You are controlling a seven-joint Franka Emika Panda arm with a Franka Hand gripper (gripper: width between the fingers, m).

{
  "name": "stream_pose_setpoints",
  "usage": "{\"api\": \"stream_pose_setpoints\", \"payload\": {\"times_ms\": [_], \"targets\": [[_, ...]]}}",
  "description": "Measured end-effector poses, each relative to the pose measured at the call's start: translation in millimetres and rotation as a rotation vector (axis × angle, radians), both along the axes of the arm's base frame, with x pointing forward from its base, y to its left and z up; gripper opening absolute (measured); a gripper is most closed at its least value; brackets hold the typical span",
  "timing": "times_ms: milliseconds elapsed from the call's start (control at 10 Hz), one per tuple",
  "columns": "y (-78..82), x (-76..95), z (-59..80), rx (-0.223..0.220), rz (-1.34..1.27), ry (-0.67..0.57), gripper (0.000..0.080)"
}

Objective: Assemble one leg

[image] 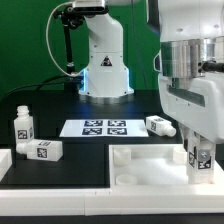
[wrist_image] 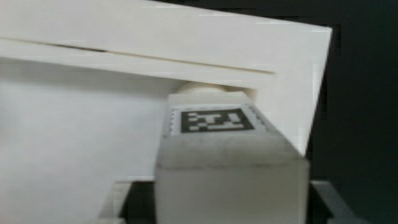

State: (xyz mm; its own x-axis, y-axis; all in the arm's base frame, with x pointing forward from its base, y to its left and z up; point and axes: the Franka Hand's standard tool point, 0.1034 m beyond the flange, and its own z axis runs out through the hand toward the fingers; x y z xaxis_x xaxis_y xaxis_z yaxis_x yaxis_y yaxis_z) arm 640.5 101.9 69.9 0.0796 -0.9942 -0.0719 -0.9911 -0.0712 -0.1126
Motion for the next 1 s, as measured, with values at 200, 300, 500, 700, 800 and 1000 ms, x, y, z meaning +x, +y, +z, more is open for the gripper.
{"api": "stream_pose_setpoints", "payload": {"times_ms": [200,300,500,700,800,1000], "targets": [[1.0,-1.2,0.0,0.027,-0.148,0.021,0.0288],[1.9,-1.3,0.1,0.059,-0.278,0.043,0.0288],[1.3,-0.5,0.3,0.117,-0.475,0.06,0.0288],[1.3,-0.3,0.9,0.126,-0.545,0.066,0.0288],[0.9,-0.5,0.8,0.124,-0.528,0.065,0.0288],[1.4,-0.7,0.1,0.123,-0.527,0.065,0.0535]]}}
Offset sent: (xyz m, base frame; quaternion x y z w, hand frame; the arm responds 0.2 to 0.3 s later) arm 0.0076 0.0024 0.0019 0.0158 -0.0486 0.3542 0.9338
